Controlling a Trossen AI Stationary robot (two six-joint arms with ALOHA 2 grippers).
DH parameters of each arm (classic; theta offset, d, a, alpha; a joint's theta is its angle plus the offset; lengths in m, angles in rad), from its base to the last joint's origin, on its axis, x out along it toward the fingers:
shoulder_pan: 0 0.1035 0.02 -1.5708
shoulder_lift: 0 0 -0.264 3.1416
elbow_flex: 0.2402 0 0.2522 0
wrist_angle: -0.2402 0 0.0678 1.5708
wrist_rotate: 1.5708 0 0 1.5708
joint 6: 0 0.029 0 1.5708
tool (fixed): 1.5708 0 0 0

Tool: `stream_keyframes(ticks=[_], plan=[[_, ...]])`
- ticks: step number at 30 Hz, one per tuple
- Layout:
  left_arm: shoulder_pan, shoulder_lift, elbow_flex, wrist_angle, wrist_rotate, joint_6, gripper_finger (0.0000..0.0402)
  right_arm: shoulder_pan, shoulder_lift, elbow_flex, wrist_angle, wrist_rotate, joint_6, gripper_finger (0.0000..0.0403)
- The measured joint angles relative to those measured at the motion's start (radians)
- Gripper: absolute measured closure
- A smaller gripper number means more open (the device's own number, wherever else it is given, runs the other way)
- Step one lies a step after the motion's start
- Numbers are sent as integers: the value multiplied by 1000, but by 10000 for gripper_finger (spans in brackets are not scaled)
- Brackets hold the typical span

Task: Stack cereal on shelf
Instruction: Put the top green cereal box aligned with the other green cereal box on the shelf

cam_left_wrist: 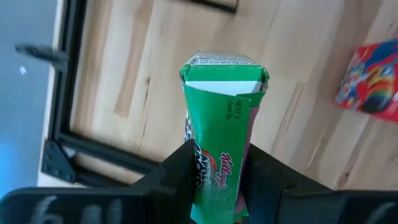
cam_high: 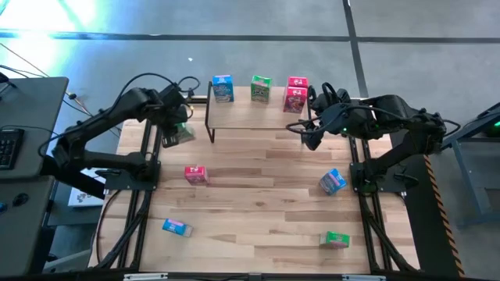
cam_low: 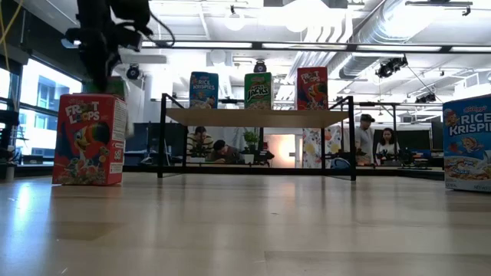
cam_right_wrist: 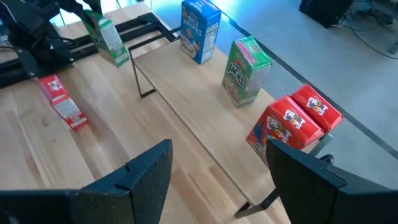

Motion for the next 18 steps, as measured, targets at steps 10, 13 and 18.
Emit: stream_keyframes(ticks=[10, 13, 18], plan=[[-139, -13, 130, 45, -2, -69, 302, 0, 0, 0, 1, -10, 0, 150], [-173, -13, 194, 43, -3, -69, 302, 0, 0, 0, 1, -21, -1, 150], [-233, -13, 286, 86, -3, -69, 302, 0, 0, 0, 1, -43, -2, 150]])
